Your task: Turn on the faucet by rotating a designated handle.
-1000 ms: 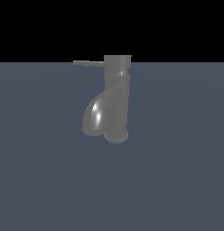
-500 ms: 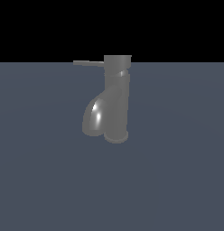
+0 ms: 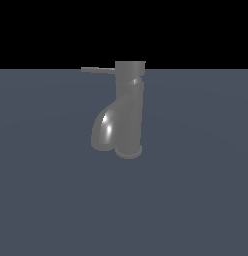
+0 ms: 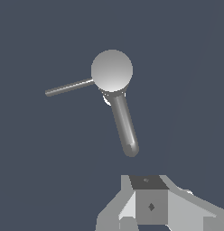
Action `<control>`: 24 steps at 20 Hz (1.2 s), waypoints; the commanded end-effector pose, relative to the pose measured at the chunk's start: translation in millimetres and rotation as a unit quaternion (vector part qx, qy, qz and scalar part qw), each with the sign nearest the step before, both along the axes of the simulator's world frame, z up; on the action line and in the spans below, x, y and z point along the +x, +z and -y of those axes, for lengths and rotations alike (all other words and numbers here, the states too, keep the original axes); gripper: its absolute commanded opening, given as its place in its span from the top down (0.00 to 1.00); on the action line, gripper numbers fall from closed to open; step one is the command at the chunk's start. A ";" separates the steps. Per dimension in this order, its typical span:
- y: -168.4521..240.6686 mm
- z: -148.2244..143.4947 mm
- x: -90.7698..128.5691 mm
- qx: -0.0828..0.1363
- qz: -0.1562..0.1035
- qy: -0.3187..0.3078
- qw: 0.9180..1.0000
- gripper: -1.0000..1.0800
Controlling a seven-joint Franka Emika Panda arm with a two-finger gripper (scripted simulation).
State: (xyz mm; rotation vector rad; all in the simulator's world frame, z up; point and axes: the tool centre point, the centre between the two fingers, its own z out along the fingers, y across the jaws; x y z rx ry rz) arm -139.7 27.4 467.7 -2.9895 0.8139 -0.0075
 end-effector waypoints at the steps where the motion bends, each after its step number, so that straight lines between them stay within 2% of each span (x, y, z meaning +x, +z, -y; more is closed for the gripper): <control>1: -5.0 -2.7 11.5 0.003 -0.002 -0.031 1.000 1.00; 7: -18.6 -9.2 38.3 0.008 -0.008 -0.104 0.995 1.00; 12: -31.7 -15.1 60.2 0.010 -0.013 -0.165 0.986 1.00; 18: -49.5 -22.5 85.7 0.011 -0.018 -0.238 0.971 1.00; 24: -69.4 -30.3 110.2 0.010 -0.023 -0.309 0.951 1.00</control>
